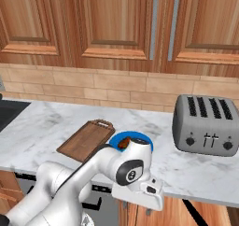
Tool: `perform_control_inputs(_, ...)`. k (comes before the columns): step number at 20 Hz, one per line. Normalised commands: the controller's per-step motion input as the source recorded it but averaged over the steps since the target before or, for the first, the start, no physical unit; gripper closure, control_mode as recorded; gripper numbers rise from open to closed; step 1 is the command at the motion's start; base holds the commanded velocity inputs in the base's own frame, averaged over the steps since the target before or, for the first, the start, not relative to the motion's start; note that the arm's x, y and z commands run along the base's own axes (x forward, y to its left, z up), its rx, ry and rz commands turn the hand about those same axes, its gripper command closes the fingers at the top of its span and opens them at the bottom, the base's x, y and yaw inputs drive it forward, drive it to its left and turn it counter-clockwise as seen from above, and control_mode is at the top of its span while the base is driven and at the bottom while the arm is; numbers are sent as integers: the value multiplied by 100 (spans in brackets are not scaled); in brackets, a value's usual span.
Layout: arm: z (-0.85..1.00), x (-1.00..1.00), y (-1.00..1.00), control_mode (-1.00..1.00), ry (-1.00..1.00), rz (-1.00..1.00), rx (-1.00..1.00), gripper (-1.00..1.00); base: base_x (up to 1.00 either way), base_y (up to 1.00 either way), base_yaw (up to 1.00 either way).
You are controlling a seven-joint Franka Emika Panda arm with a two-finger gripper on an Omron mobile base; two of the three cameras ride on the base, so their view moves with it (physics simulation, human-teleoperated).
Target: Pick up the knife from the drawer and place it on the cutting board. Then place the meat from the plate to the cutting board.
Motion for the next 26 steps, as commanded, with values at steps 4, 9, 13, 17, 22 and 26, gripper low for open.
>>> perform_control_inputs(4,-19,23,-75,-100,6,0,0,-100,0,0,0)
perform_control_inputs(9,-32,9,-59,-100,12,0,0,-100,0,0,0)
perform_control_inputs(13,-37,0,-46,-100,17,1,0,-100,0,0,0)
perform_control_inputs(17,-39,-14,-47,-100,10,2,0,-100,0,0,0)
perform_control_inputs(22,-23,-34,-40,-100,0,1,9,-100,0,0,0)
perform_control_inputs(26,-6,-43,-15,-100,-3,0,17,-100,0,0,0)
